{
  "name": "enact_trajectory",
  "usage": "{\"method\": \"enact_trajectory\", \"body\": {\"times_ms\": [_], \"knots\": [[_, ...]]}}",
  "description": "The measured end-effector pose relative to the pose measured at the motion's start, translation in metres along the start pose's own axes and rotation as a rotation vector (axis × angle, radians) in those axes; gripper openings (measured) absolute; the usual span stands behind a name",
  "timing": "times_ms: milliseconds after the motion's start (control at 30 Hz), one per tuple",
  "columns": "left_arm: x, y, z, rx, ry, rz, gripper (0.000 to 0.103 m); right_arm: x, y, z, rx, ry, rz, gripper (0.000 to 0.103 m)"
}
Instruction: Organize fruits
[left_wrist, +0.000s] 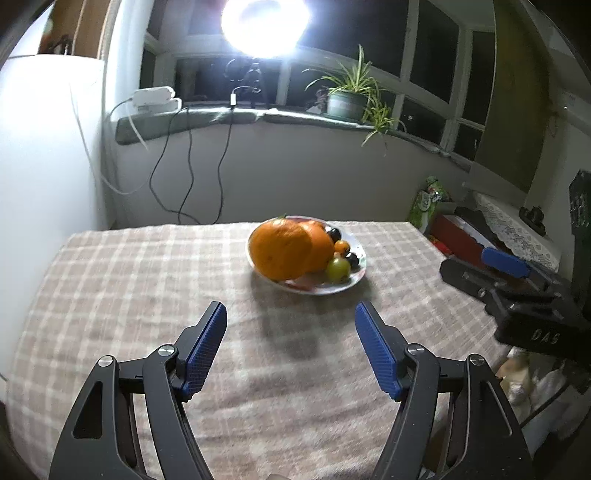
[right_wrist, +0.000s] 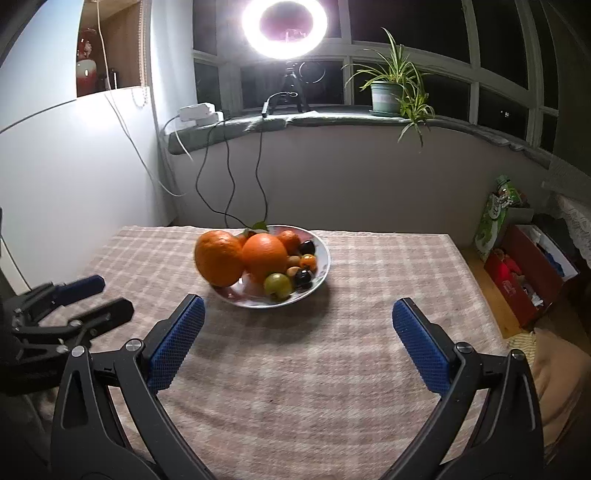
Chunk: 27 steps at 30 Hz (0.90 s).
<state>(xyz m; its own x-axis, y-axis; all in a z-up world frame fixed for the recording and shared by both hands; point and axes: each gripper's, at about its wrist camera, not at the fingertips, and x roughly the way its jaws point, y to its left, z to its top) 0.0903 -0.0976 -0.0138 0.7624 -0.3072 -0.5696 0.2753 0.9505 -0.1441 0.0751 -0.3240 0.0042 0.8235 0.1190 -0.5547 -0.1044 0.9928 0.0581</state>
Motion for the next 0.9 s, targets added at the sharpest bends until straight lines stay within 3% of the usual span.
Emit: {"method": "enact_trajectory", "body": {"times_ms": [400, 900], "knots": [[-0.0074, 0.0012, -0.0036, 0.013, -0.008, 0.069, 0.073, -0.0004, 0.0074, -0.0021, -0.018, -0.001, -0.004, 0.103], [-0.0048, 0.001, -0.0053, 0.002, 0.006, 0.091, 0.073, 0.0008, 0.01, -0.009, -0.013, 0.006, -0.013, 0.103]]}}
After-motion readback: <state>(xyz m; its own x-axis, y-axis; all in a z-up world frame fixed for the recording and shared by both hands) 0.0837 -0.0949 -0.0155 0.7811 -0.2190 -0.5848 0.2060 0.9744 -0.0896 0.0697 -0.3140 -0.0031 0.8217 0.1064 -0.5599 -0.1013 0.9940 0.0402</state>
